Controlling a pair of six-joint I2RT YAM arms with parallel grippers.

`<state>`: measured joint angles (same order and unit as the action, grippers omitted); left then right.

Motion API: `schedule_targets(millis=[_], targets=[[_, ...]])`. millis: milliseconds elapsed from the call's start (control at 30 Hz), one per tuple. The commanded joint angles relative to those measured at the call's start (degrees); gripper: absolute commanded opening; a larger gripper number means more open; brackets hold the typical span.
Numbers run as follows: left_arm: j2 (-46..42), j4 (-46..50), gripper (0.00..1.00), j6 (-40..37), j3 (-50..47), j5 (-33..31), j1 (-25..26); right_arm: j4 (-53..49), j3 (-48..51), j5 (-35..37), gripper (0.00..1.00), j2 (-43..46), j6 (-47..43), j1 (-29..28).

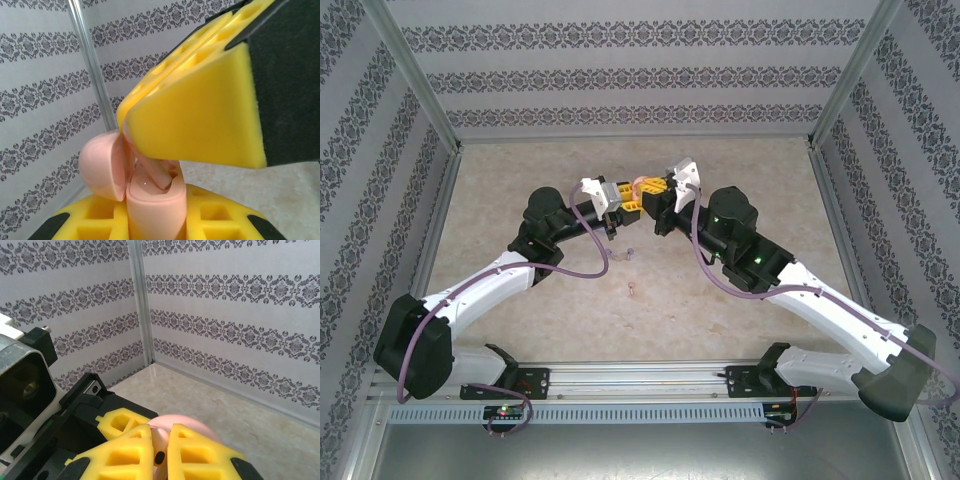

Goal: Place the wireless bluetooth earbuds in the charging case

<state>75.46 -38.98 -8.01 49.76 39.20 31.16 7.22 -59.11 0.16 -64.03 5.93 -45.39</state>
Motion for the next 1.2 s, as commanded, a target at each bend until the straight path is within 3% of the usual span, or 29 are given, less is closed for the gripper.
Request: schedule_targets(millis=[0, 367, 567, 933, 1167], targets=[[-3.3, -6.5, 0.00, 1.3, 2.5, -1.0, 0.6, -5.7, 2.9, 4.4, 0.11, 0.1, -2.0, -0.4], [-2.9, -6.0, 0.00, 2.1, 2.9, -3.7, 0.6, -9.9, 1.0, 4.8, 0.13, -1.7, -3.6, -2.6], [-2.2, -5.7, 0.00, 2.5, 2.7, -3.9, 0.7, -10.0, -0.1, 7.6, 0.20, -2.7, -2.2, -3.2], [-0.7, -5.5, 0.00, 2.6, 2.0, -5.2, 1.1, -12.0, -2.4, 8.7, 0.48, -1.7, 3.2, -3.3], [0.9, -6.2, 0.00, 2.6, 1.3, -5.5, 1.4, -14.0, -5.4, 5.7, 0.72, -1.0, 7.0, -3.3]])
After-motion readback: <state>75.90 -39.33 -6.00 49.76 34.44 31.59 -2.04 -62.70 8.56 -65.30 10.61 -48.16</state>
